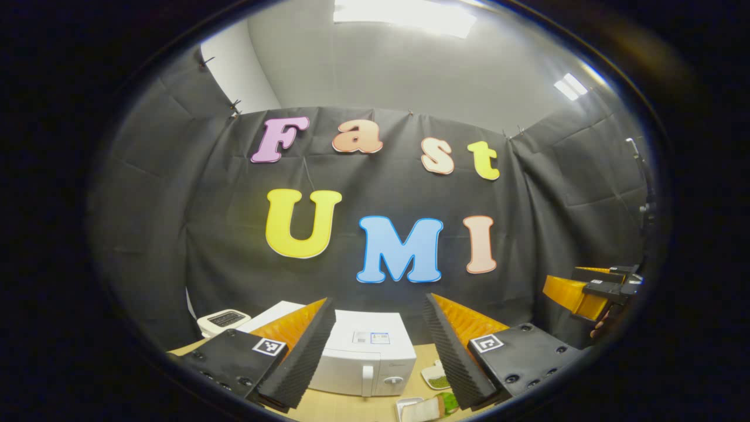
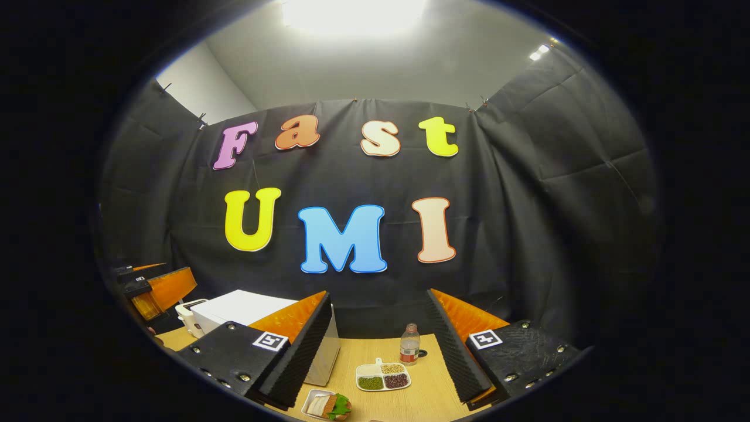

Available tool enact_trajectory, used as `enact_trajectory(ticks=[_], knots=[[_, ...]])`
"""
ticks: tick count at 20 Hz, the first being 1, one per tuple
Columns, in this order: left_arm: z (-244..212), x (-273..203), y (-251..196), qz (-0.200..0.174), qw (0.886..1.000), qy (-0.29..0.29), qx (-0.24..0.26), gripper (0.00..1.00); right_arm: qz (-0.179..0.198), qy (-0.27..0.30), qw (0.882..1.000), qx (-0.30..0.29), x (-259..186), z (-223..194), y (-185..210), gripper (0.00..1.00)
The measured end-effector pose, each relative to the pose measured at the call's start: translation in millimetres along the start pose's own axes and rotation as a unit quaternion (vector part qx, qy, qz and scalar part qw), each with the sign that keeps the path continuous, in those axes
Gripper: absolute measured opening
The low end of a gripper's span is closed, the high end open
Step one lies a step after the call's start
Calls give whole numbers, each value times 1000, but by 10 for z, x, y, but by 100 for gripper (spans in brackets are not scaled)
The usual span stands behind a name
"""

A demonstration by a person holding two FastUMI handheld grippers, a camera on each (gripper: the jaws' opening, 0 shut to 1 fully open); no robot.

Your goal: Open the microwave oven with the left hand, put the food in, and close the microwave oven.

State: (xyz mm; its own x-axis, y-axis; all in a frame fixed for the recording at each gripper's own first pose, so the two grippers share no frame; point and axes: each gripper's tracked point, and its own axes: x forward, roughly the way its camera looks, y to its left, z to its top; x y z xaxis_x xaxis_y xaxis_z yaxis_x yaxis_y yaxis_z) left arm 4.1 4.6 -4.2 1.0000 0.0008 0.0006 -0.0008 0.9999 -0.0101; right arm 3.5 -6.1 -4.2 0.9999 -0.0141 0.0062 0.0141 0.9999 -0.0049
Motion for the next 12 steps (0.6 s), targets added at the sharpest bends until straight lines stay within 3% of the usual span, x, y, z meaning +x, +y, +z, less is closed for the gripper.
enact_trajectory(ticks=[6,12], knots=[[-147,50,-46,-9,1000,12,5,100,-1,9,1000,7,-6,-94,-1,96],[-837,195,-88,-25,997,72,1,100,-3,32,999,5,16,-276,20,96]])
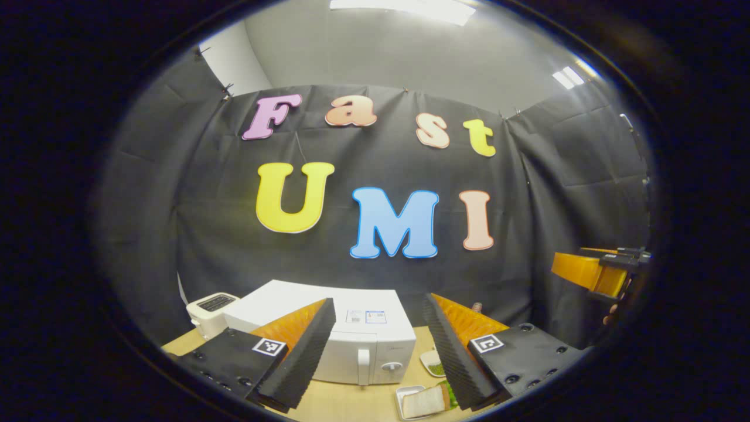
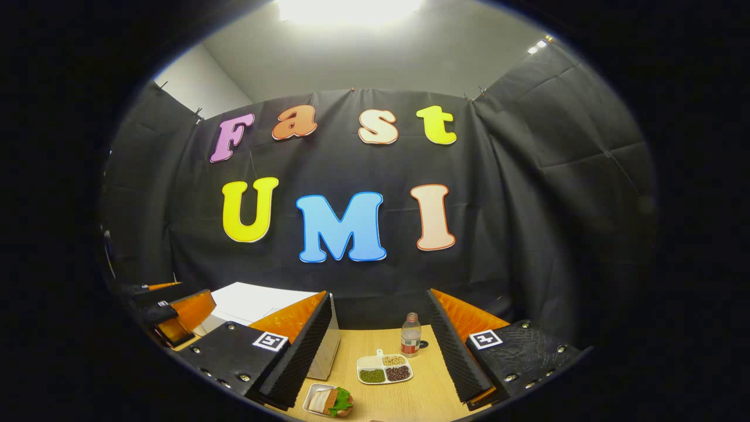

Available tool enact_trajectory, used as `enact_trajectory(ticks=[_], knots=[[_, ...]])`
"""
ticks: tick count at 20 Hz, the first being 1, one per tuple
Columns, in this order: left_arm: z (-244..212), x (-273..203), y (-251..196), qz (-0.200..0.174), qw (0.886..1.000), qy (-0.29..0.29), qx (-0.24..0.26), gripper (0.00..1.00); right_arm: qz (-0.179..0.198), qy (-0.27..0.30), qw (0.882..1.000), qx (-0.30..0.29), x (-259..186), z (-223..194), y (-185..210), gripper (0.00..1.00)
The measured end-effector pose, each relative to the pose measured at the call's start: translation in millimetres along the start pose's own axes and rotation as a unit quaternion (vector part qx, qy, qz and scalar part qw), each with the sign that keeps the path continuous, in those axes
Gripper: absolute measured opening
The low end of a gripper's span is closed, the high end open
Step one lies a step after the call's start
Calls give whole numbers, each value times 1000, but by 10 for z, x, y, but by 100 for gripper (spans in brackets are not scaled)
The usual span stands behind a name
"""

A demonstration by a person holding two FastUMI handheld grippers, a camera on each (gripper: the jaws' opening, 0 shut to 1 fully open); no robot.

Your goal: Open the microwave oven with the left hand, put the food in, and close the microwave oven.

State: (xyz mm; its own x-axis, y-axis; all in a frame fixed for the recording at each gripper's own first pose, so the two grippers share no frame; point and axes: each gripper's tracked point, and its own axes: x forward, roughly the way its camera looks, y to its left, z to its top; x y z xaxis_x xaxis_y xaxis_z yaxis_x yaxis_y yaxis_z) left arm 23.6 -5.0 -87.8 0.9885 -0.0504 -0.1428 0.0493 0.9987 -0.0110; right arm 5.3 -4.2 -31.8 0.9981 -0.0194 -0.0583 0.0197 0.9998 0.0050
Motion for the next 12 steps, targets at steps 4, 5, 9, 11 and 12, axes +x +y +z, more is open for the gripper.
enact_trajectory(ticks=[4,5,9,11,12], knots=[[-557,223,1,-6,999,51,-14,100,-7,34,999,-11,39,-231,-59,96],[-694,286,7,-7,998,61,-13,99,-10,40,999,-13,44,-282,-78,96],[-1275,681,138,-5,995,101,-3,95,-22,66,997,-13,117,-427,-154,96],[-1561,860,221,0,992,123,-7,98,-29,70,997,-15,153,-429,-199,96],[-1707,940,258,3,991,135,-10,100,-31,72,997,-18,169,-422,-208,96]])
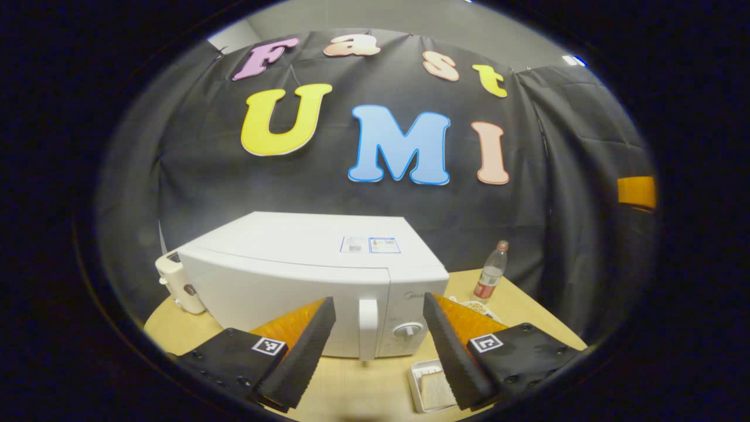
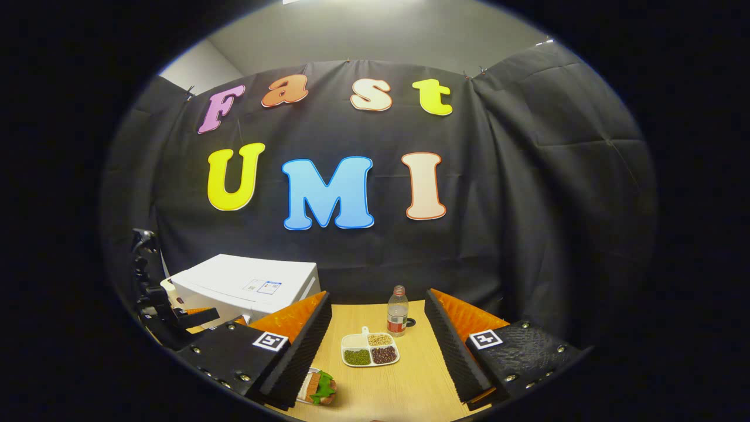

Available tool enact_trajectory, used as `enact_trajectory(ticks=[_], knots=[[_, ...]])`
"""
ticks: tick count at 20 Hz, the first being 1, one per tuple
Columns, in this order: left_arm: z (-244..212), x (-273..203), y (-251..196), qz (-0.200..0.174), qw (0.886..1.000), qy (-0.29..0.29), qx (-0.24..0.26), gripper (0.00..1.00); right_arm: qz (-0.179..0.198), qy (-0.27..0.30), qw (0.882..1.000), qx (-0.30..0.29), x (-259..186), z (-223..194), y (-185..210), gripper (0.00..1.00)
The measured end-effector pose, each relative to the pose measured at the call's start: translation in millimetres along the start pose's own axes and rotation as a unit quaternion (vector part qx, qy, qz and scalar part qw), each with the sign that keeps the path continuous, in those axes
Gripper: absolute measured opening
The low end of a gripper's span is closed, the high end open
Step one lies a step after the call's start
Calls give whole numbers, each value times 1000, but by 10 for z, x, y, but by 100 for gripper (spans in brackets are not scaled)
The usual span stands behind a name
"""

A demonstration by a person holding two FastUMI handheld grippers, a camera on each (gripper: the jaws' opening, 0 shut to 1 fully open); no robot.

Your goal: Open the microwave oven with the left hand, put the food in, and close the microwave oven.

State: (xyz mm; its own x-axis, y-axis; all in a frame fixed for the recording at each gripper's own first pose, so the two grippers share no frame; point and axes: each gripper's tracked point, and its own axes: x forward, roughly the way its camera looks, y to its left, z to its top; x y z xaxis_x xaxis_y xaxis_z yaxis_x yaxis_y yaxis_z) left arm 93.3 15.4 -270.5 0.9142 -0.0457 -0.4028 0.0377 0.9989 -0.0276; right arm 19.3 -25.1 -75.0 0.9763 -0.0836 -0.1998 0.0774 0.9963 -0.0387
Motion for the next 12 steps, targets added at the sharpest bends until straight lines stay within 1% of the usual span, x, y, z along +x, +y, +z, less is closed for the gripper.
enact_trajectory(ticks=[1,2,4,5,6,7,8,9,10,11,12], knots=[[-100,100,35,2,1000,9,-3,100,-3,1,1000,-3,8,2,-13,96],[-191,199,62,4,1000,18,-5,96,-5,1,1000,-7,12,17,-22,96],[-402,357,81,0,999,38,-7,92,-8,2,1000,-13,22,24,-40,96],[-486,419,82,-2,999,47,-6,92,-9,4,1000,-15,27,20,-43,96],[-554,479,76,-7,999,53,-8,89,-9,5,1000,-18,24,20,-48,96],[-618,524,74,-8,998,58,-7,90,-9,7,1000,-21,24,8,-52,96],[-647,553,115,0,998,60,-3,71,-9,9,1000,-24,17,6,-43,96],[-647,527,53,-9,998,59,-7,65,-8,10,1000,-28,10,-4,-43,96],[-633,526,50,-5,998,58,2,34,-7,10,999,-32,3,8,-39,96],[-644,546,49,-4,998,55,9,34,-5,9,999,-34,-2,9,-34,96],[-629,547,35,-5,998,54,12,30,-3,9,999,-34,-5,19,-23,96]])
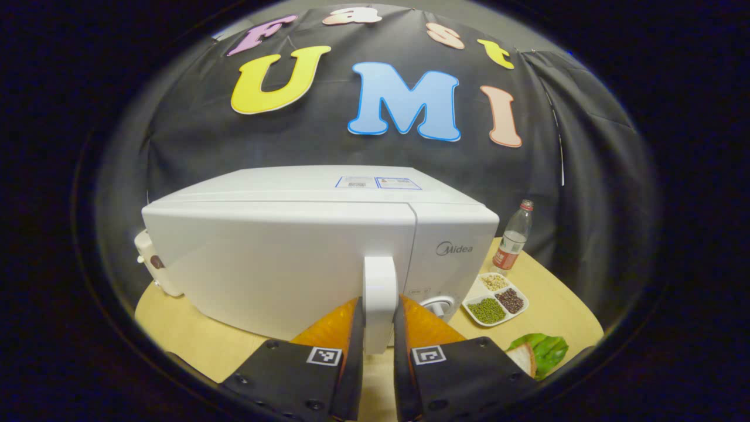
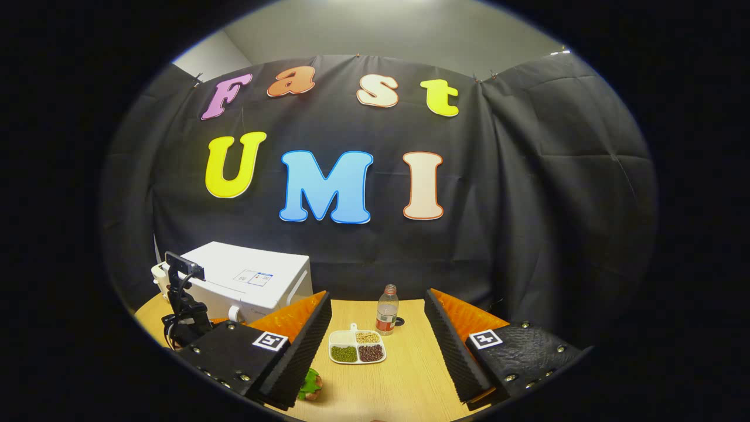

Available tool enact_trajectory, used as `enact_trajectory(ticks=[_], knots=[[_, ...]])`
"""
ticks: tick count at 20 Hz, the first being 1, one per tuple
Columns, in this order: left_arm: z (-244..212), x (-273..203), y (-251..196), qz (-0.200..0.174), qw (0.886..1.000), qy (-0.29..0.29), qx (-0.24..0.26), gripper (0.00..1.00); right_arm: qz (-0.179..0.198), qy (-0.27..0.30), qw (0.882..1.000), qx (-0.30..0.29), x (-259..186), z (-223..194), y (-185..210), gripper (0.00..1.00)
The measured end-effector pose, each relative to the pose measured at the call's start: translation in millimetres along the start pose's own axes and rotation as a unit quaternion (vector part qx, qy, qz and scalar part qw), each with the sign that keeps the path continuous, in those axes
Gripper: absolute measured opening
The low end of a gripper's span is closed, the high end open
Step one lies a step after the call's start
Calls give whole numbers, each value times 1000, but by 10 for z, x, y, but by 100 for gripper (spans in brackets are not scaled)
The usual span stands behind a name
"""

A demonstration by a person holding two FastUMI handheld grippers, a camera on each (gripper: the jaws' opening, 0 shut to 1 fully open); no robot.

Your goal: Open the microwave oven with the left hand, put the food in, and close the microwave oven.

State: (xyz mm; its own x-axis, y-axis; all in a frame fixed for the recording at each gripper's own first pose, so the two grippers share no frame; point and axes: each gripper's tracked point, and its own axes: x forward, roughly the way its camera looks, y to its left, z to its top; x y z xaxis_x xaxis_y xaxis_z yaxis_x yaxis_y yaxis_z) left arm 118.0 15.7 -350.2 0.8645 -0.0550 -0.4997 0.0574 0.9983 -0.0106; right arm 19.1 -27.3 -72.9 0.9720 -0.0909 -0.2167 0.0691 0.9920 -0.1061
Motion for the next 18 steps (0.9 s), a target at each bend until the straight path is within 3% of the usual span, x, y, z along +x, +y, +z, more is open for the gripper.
enact_trajectory(ticks=[3,6,10,12,18], knots=[[-29,-4,21,-7,1000,8,-2,11,9,-1,1000,4,-23,8,68,96],[-9,-11,5,-8,1000,17,6,6,17,-2,1000,10,-36,8,131,96],[-62,-122,14,-10,1000,27,6,6,22,-6,1000,16,-84,30,171,96],[-174,-429,63,-23,1000,15,-14,6,22,-10,999,22,-99,15,174,96],[-504,-1254,325,-40,998,36,12,6,39,1,998,50,-160,-69,406,96]])
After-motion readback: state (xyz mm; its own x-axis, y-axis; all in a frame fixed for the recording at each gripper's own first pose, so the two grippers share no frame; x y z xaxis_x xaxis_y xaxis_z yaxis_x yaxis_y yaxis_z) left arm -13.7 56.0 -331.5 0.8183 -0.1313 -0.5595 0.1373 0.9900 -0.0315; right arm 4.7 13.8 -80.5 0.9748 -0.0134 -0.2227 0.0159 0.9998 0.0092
